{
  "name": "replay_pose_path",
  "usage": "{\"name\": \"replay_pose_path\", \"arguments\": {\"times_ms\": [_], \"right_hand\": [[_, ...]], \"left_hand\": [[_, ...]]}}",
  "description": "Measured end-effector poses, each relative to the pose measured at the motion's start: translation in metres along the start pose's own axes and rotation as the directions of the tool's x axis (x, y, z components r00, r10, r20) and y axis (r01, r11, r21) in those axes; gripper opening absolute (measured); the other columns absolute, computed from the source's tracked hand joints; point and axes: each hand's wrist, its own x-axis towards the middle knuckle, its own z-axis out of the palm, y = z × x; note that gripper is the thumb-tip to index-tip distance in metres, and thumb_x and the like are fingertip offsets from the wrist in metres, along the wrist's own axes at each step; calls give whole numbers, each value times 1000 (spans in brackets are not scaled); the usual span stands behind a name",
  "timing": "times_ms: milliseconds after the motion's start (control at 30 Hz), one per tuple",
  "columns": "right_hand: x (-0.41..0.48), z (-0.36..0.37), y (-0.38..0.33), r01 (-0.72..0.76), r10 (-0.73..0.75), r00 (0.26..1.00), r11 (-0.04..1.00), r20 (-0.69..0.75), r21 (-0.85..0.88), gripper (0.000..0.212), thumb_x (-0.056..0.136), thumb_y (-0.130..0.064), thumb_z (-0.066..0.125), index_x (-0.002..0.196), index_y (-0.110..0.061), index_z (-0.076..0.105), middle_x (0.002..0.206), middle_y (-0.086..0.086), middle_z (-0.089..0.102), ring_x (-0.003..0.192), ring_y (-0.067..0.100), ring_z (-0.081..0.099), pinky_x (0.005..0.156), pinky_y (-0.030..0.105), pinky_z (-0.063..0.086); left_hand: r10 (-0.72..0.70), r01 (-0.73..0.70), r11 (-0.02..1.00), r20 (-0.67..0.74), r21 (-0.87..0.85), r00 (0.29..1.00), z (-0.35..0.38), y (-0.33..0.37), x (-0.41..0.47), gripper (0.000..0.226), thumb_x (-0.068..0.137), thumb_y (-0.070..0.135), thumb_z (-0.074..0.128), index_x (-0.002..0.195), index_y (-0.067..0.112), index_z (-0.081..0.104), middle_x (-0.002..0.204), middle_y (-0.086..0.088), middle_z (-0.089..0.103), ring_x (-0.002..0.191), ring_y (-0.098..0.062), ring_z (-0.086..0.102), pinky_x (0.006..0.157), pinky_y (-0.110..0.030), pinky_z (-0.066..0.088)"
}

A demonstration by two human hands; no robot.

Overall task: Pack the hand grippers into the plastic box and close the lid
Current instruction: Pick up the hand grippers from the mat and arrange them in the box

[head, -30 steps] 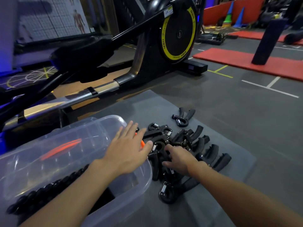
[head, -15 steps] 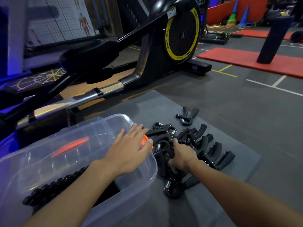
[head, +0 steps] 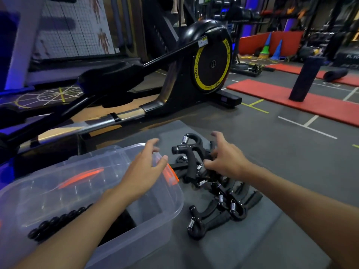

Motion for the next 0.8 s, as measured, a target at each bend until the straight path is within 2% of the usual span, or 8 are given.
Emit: {"name": "replay_pose_path", "arguments": {"times_ms": [100, 200, 267, 333, 467, 533, 667, 800], "right_hand": [[-12, -3, -29, 31, -38, 998, 988, 42, 154, 87, 75, -26, 71, 145, -25, 19, 81, -4, 71, 67, 11, 60, 70, 27, 47], [-23, 8, -50, 45, -92, 986, 950, 137, 309, 87, 75, -25, 71, 143, -37, 17, 86, 6, 72, 54, 14, 59, 60, 38, 54], [-26, 17, -63, 51, -121, 976, 935, 180, 351, 89, 76, -25, 71, 144, -39, 16, 87, 7, 72, 56, 19, 62, 58, 41, 55], [-27, 26, -76, 59, -141, 968, 931, 208, 360, 90, 78, -26, 72, 147, -38, 14, 89, 2, 72, 57, 11, 64, 53, 33, 54], [-23, 45, -95, 22, -183, 943, 869, 279, 495, 78, 88, -28, 68, 146, -39, 17, 92, -1, 74, 77, 20, 71, 64, 37, 58], [-20, 58, -100, 54, -207, 936, 883, 283, 467, 65, 94, -35, 59, 147, -32, 22, 94, -2, 74, 83, 16, 69, 72, 36, 55], [-14, 84, -99, 148, -231, 934, 944, 274, 294, 52, 98, -38, 48, 146, -25, 32, 133, -5, 58, 122, 14, 53, 106, 36, 39], [-12, 101, -95, 298, -284, 926, 955, 247, -19, 51, 99, -47, 36, 146, -26, 32, 150, -8, 40, 142, 10, 28, 117, 41, 22]], "left_hand": [[19, -32, 982, -72, -184, 997, -14, 7, -5, 47, 91, 25, 67, 133, 30, 46, 116, 7, 58, 105, -9, 61, 91, -27, 49], [54, -83, 962, -117, -261, 992, -33, 6, -17, 40, 87, 19, 72, 120, 34, 56, 108, 3, 64, 94, -8, 66, 85, -24, 52], [85, -123, 959, -154, -255, 984, -43, 3, -28, 30, 86, 15, 73, 110, 30, 63, 98, 5, 69, 90, -7, 67, 82, -21, 53], [73, -131, 949, -202, -286, 977, -53, 0, -38, 26, 83, 11, 75, 103, 25, 67, 93, 7, 72, 89, -5, 68, 83, -22, 54], [59, -157, 928, -284, -338, 957, -76, -18, -44, 22, 79, 10, 79, 98, 18, 71, 91, 1, 74, 86, -13, 71, 84, -30, 57], [67, -166, 935, -303, -314, 951, -84, -31, -45, 21, 78, 9, 80, 95, 17, 72, 93, 0, 72, 86, -12, 70, 84, -28, 57], [51, -118, 969, -293, -215, 955, -82, -68, -44, 19, 75, 8, 81, 88, 19, 72, 92, 3, 68, 84, -12, 67, 83, -30, 57], [-13, -25, 990, -264, -139, 964, -67, -101, -37, 17, 75, 19, 83, 84, 26, 71, 81, 9, 70, 73, -11, 67, 74, -30, 55]]}}
